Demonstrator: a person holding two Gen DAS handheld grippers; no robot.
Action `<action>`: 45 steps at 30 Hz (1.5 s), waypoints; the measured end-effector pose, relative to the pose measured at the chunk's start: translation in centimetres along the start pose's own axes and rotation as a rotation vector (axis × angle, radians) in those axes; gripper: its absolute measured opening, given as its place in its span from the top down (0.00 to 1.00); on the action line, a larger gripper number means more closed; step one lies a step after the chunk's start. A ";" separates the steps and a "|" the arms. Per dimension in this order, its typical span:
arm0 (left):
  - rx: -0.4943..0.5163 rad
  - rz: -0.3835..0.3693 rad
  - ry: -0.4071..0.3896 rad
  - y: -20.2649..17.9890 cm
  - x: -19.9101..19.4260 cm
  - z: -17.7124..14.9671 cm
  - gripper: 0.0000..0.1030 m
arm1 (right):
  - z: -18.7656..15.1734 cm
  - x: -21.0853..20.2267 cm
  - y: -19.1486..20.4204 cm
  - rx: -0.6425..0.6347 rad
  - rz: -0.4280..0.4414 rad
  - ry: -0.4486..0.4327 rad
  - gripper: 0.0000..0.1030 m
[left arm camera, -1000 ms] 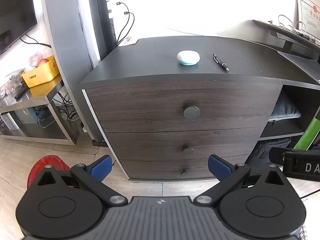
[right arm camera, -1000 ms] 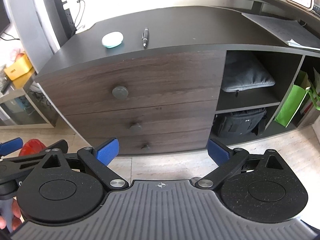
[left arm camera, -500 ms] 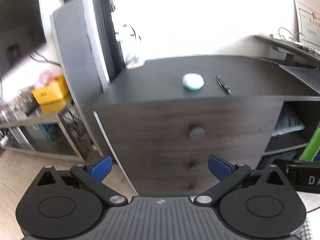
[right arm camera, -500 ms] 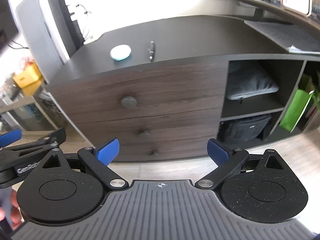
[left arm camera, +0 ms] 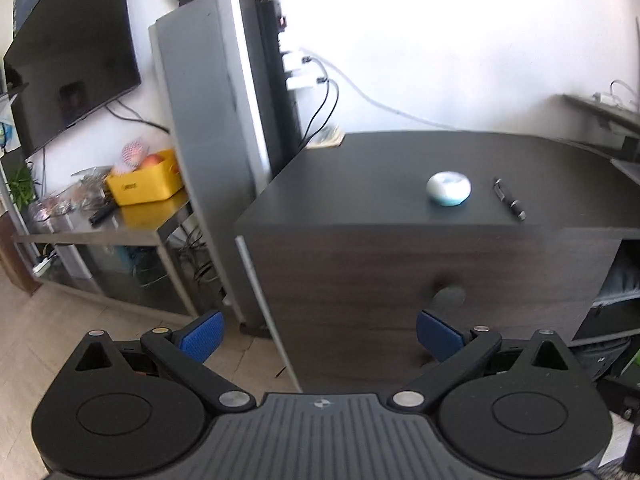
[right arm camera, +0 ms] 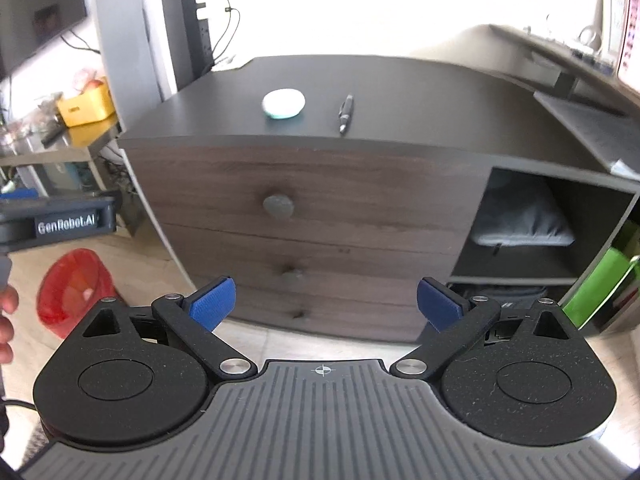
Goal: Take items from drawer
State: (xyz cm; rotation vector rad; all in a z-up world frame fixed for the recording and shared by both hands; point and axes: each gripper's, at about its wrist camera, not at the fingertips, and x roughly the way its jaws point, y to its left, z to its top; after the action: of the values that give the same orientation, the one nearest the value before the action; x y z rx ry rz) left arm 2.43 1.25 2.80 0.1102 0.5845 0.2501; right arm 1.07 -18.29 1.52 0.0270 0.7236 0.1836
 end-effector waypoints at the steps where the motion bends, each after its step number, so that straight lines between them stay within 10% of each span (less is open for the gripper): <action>1: -0.002 -0.001 -0.002 0.3 -0.3 0.0 0.00 | 0.0 -0.1 0.1 0.008 0.020 -0.002 0.03; 11: -0.059 -0.052 -0.116 2.8 -4.3 2.9 0.00 | 0.1 -2.8 3.0 -0.051 0.148 -0.077 0.01; 45: 0.042 -0.220 0.129 -3.0 0.0 -3.6 0.00 | -4.1 3.0 1.6 0.051 -0.082 0.142 0.01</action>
State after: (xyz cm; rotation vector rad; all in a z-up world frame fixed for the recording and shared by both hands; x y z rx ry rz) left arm 1.02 -1.57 -0.67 0.0697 0.7248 0.0314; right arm 0.31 -16.35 -3.36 0.0334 0.8693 0.0886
